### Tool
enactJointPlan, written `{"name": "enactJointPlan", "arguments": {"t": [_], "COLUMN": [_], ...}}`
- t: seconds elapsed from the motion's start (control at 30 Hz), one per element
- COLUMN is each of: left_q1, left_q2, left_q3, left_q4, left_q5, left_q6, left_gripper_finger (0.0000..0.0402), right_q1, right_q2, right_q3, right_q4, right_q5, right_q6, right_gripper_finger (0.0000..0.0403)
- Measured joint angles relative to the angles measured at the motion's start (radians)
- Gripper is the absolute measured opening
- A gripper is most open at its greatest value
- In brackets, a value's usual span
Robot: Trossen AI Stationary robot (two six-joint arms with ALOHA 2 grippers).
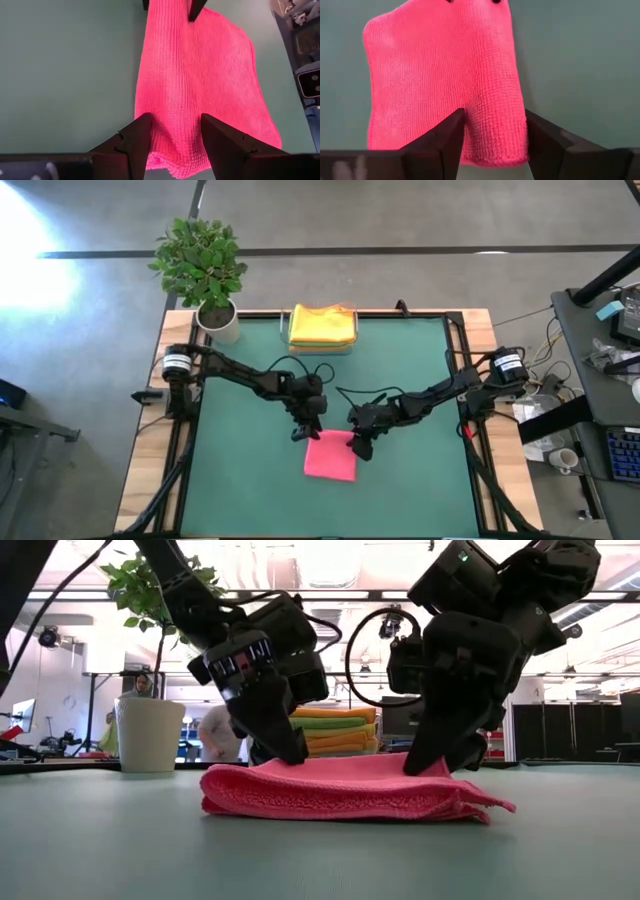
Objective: Fold microfiber towels
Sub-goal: Put the folded pink microfiber towel into the transparent bin
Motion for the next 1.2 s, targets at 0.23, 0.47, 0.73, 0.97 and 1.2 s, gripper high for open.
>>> {"name": "enactJointPlan", "arguments": {"t": [0.23, 0.47, 0.73, 0.97, 1.2], "left_q1": [-0.002, -0.007, -0.007, -0.005, -0.004], "left_q2": [0.013, 0.017, -0.009, -0.121, -0.255], "left_q3": [-0.003, -0.002, -0.003, -0.003, 0.000], "left_q4": [0.002, -0.001, -0.030, -0.063, -0.182], "left_q5": [-0.004, -0.026, -0.049, -0.077, -0.167], "left_q6": [0.002, 0.030, 0.028, 0.065, 0.170], "left_gripper_finger": [0.0124, 0.0019, 0.0003, 0.0002, 0.0002], "right_q1": [-0.002, -0.002, -0.002, -0.002, -0.005], "right_q2": [0.000, 0.000, -0.013, -0.034, -0.034], "right_q3": [0.000, 0.000, 0.003, 0.090, 0.270], "right_q4": [-0.001, 0.000, -0.002, -0.064, -0.348], "right_q5": [-0.012, -0.012, -0.011, 0.022, 0.125], "right_q6": [0.003, 0.031, 0.077, 0.063, -0.028], "right_gripper_finger": [0.0123, 0.0070, 0.0022, 0.0010, 0.0009]}}
